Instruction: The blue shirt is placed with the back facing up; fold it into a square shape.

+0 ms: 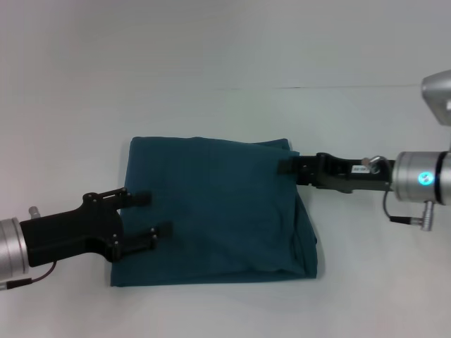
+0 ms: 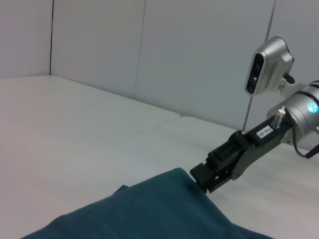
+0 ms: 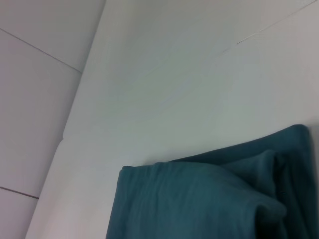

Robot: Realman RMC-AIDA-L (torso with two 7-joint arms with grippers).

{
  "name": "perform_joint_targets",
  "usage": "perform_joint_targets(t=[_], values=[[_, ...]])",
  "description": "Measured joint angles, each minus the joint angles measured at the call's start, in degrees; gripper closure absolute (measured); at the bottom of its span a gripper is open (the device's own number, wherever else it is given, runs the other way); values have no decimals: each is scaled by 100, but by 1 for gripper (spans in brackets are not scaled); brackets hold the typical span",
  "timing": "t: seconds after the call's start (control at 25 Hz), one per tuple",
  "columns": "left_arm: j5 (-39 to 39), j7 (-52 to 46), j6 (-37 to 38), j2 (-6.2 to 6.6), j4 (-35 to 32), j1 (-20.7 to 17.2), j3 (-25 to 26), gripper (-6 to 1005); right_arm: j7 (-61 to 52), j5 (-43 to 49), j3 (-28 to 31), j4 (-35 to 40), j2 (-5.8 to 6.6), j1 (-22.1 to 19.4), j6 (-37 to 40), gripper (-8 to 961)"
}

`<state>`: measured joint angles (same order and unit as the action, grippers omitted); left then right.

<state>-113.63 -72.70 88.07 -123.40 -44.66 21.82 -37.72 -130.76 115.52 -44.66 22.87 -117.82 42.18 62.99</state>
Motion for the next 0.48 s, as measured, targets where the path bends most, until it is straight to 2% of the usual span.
perform_joint_targets(t=[0.24, 0.48], values=[[-1, 9, -61, 6, 16, 69, -11, 290, 196, -197, 3, -17, -181, 69, -354, 302], [-1, 10, -125, 0, 28, 79, -21, 289, 750, -817, -17, -149, -202, 79, -685, 304]])
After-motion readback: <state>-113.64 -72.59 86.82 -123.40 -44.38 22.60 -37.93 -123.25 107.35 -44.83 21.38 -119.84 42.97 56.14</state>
